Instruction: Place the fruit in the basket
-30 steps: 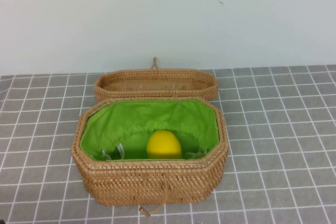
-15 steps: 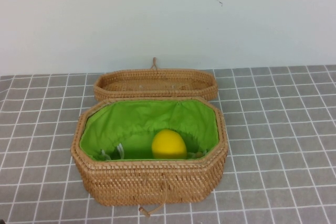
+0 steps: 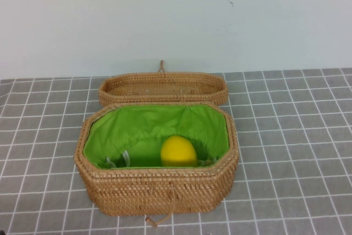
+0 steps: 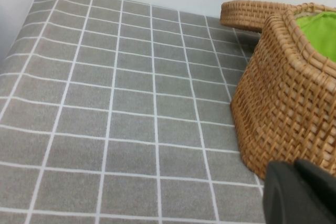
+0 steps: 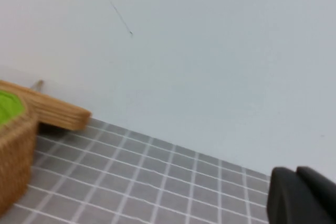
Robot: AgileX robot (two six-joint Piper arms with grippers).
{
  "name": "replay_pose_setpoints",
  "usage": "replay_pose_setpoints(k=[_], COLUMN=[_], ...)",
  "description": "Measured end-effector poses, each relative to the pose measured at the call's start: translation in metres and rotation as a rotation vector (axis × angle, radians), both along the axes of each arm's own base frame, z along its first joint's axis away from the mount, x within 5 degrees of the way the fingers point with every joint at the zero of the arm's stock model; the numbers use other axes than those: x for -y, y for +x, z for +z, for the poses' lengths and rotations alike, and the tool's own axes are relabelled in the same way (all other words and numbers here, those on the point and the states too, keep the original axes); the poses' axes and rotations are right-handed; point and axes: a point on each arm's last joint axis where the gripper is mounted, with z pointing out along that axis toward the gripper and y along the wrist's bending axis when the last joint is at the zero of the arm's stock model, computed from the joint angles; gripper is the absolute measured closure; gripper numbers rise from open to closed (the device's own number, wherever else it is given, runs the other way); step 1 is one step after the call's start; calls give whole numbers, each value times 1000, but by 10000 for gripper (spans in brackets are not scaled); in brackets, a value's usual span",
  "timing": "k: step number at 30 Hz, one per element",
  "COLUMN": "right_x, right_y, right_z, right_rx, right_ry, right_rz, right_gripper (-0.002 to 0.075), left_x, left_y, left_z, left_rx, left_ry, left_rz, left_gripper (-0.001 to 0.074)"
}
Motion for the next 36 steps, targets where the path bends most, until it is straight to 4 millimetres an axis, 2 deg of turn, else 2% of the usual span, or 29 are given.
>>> replay_pose_setpoints(k=[4,7,14,21,36], right_x=[2,4,7,12,12], right_y=[4,4,3,2,2], right_z=[-42,-50,-64,-68,-68], right_rx=[5,-123,-251,-295,-297], right_ry=[1,-15,34,77,77], right_rz=[-44,-80,-133,-233,-235], right_gripper=[728,729,729,729,729], left_x=[0,0,0,0,0], left_y=[0,0,0,0,0], left_z=[0,0,0,0,0], left_rx=[0,0,0,0,0], left_ry=[0,0,0,0,0], left_rz=[0,0,0,0,0], left_gripper=[734,734,734,734,734])
